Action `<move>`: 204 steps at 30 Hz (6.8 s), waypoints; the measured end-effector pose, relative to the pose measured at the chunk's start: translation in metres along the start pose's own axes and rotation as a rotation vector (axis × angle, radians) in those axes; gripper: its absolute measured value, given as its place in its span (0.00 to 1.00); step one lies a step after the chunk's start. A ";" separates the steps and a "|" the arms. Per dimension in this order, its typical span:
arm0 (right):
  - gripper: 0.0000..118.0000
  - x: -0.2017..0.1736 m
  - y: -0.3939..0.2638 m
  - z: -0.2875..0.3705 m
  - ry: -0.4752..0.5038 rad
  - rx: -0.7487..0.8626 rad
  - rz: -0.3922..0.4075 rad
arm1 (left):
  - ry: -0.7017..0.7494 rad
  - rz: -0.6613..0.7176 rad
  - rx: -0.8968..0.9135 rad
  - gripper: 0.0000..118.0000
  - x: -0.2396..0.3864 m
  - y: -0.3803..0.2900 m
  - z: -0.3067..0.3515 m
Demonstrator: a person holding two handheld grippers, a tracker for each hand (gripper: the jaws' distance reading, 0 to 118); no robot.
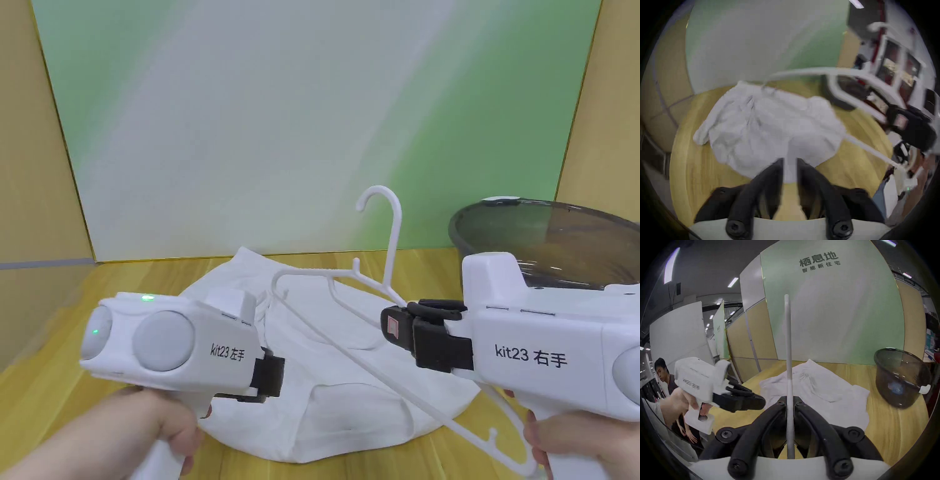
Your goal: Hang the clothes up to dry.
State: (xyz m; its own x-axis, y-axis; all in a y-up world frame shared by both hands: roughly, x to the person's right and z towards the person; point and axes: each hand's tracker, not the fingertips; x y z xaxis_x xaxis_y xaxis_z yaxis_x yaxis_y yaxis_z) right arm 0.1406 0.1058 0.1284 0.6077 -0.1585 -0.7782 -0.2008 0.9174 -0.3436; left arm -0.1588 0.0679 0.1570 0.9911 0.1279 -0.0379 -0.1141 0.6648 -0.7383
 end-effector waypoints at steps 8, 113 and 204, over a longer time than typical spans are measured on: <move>0.04 0.011 -0.027 -0.003 -0.011 0.002 -0.022 | 0.155 0.023 -0.208 0.42 0.009 0.001 -0.058; 0.04 -0.054 -0.239 0.039 -0.169 0.015 1.637 | 0.108 0.031 -0.191 0.01 0.005 -0.041 -0.093; 0.04 0.002 -0.099 -0.100 0.179 -0.033 0.307 | 0.030 -0.053 -0.051 0.01 0.034 -0.053 -0.035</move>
State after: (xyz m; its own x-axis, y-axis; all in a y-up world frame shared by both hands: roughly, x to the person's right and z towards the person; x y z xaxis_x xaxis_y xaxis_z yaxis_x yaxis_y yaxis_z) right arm 0.0846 -0.0215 0.1083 0.3710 0.0588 -0.9268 -0.3799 0.9203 -0.0937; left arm -0.1164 0.0116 0.1715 0.9973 0.0713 -0.0173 -0.0586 0.6314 -0.7732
